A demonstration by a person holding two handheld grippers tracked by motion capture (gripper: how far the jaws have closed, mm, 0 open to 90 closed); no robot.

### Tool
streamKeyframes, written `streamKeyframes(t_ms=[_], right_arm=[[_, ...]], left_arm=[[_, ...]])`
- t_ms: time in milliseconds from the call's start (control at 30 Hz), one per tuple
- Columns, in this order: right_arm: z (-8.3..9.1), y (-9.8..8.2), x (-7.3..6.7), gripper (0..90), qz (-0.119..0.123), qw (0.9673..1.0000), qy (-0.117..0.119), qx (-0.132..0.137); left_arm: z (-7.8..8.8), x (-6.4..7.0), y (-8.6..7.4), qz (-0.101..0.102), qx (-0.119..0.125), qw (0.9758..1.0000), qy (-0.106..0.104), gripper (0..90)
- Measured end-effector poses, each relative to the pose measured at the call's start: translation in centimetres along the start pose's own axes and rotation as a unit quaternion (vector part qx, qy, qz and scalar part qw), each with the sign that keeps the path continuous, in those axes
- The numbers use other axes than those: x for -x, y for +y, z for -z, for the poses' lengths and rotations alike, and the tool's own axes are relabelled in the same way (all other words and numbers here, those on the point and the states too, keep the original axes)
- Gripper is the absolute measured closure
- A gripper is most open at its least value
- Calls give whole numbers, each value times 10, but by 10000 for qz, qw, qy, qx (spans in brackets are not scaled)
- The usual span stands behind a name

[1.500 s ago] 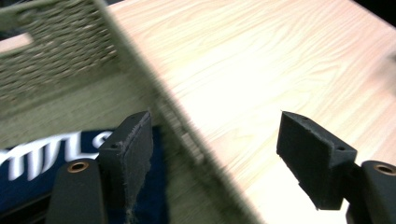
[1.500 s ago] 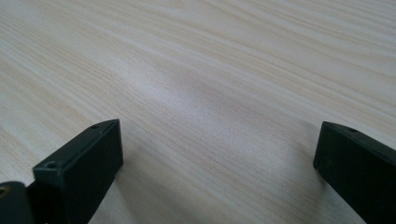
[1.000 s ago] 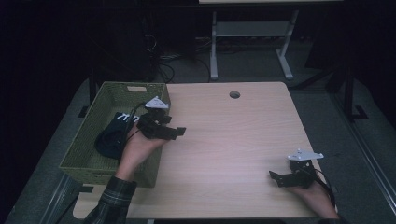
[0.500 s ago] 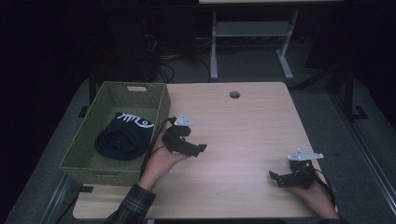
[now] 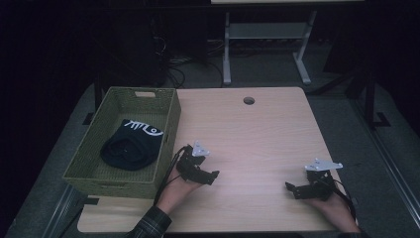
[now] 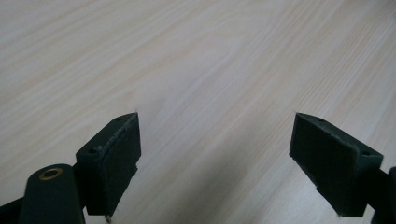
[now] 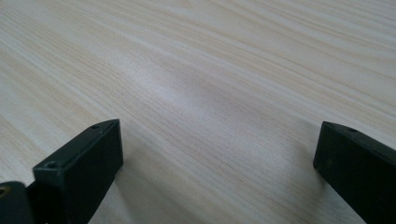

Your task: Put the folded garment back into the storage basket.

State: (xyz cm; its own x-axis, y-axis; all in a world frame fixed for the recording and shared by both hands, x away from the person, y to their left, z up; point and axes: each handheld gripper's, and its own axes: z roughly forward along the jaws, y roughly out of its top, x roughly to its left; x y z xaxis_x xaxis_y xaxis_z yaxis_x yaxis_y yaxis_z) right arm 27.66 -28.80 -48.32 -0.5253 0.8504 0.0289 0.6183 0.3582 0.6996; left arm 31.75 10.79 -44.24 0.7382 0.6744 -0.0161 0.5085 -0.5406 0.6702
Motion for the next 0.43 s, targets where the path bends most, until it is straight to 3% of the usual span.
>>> streamKeyframes(t_ms=[433], right_arm=[[0, 0, 0, 10, 20, 10000, 4, 10]], left_arm=[[-12, -1, -14, 7, -334, 9994, 17, 158]])
